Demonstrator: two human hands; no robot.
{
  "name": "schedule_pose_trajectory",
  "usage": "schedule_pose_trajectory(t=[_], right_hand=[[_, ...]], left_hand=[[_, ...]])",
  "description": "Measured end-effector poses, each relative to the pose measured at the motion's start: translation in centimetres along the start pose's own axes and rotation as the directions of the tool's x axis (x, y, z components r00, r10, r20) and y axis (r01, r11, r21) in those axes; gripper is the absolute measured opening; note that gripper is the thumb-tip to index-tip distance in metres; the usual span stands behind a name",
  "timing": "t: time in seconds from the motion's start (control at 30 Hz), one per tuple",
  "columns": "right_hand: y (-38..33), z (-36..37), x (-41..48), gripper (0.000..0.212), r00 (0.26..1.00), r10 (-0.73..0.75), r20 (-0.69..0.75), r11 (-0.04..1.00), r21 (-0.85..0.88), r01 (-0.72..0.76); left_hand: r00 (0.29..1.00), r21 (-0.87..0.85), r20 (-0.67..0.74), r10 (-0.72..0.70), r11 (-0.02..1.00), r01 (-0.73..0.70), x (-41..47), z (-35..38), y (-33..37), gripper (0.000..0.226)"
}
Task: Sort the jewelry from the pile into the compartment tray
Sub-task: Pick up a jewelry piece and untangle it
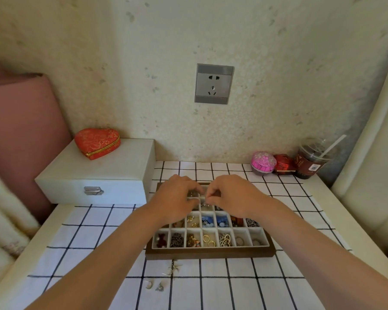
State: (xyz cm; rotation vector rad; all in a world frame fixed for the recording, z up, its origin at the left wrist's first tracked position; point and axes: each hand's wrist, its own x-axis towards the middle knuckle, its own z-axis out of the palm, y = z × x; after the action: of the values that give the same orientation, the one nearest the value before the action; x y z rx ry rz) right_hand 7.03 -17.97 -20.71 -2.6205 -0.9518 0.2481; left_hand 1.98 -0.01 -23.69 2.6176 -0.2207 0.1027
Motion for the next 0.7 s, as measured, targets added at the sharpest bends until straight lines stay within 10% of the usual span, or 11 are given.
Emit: schedule_pose_trajectory(t=[0.23, 0.7], right_hand=[[-0.4, 1.4, 0.6, 0.016, 0.999, -0.053, 0.006, 0.98, -0.192, 0.053], [-0.8, 0.0, -0.4, 0.028, 0.992, 0.092, 0.09, 0.992, 0.082, -0.1]], left_hand=[[1.0, 0.05, -0.027, -0.014, 0.999, 0.015, -0.6, 0.5, -0.7, 0.03], [0.998, -0.003, -0.063, 0.004, 1.0, -0.004, -2.2, 0.5, -0.5, 0.03]])
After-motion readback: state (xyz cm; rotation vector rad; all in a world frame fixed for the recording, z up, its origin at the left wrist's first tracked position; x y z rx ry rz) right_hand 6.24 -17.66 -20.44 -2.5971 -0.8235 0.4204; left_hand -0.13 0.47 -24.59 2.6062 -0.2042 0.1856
